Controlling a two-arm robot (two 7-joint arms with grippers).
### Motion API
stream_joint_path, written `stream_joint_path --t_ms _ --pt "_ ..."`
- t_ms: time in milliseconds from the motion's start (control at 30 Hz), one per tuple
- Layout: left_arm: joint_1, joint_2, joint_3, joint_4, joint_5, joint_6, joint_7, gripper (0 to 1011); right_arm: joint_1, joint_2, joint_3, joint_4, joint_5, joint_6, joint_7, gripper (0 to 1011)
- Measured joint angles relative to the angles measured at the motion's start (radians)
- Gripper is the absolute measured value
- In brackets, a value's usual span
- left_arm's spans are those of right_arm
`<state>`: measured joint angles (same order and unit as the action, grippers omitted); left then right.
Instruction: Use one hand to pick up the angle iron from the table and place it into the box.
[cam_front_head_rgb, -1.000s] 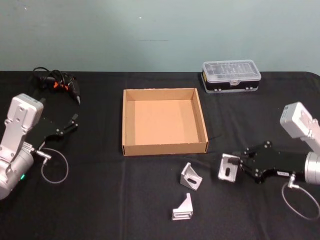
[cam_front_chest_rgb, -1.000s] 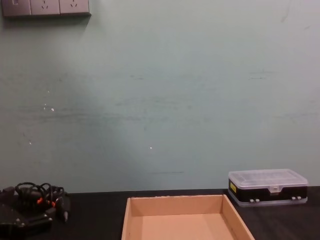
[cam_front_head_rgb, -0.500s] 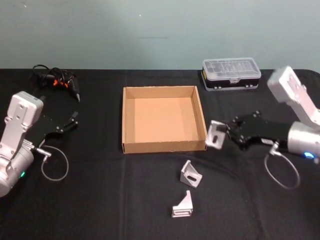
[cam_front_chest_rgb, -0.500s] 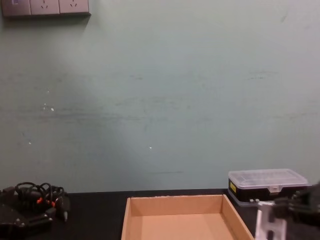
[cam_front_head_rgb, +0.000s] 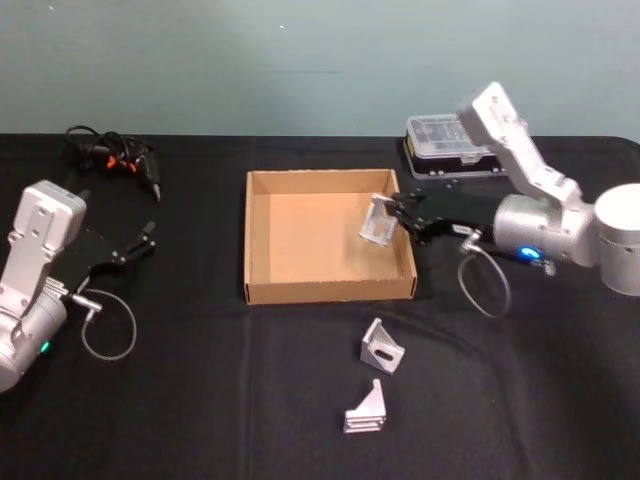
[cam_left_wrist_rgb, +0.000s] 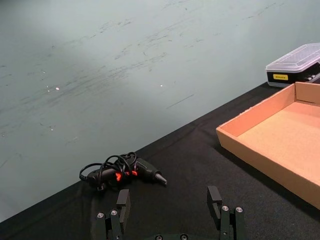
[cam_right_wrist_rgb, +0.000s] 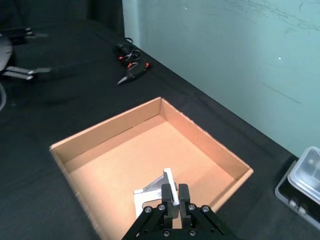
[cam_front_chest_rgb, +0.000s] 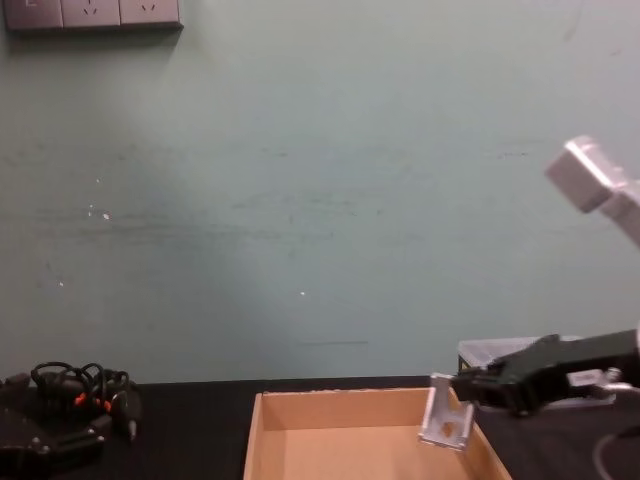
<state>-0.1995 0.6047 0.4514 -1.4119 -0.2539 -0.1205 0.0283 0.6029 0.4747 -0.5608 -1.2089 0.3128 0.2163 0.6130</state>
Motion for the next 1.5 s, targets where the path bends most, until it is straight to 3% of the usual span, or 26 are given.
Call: stream_joint_path --t_ms 167,433,667,833,1100,1500 --pt "0.000 0.000 0.000 0.000 0.000 0.000 0.000 1011 0.071 -0.082 -0.023 0.127 -0.032 -0.018 -0.016 95" --pt "0.000 0.000 0.000 0.000 0.000 0.000 0.000 1011 0.153 -0.182 -0.042 0.311 -0.084 -0.050 -0.038 95" --pt "0.000 0.000 0.000 0.000 0.000 0.000 0.000 1011 0.188 -0.232 -0.044 0.410 -0.109 -0.069 -0.041 95" --pt "0.000 0.000 0.000 0.000 0.000 0.000 0.000 1011 0.198 -0.250 -0.037 0.448 -0.119 -0.073 -0.040 95" --pt "0.000 0.000 0.000 0.000 0.000 0.000 0.000 1011 0.198 -0.248 -0.037 0.443 -0.119 -0.073 -0.040 99" --pt "0.000 0.000 0.000 0.000 0.000 0.000 0.000 1011 0.196 -0.246 -0.039 0.437 -0.117 -0.072 -0.040 446"
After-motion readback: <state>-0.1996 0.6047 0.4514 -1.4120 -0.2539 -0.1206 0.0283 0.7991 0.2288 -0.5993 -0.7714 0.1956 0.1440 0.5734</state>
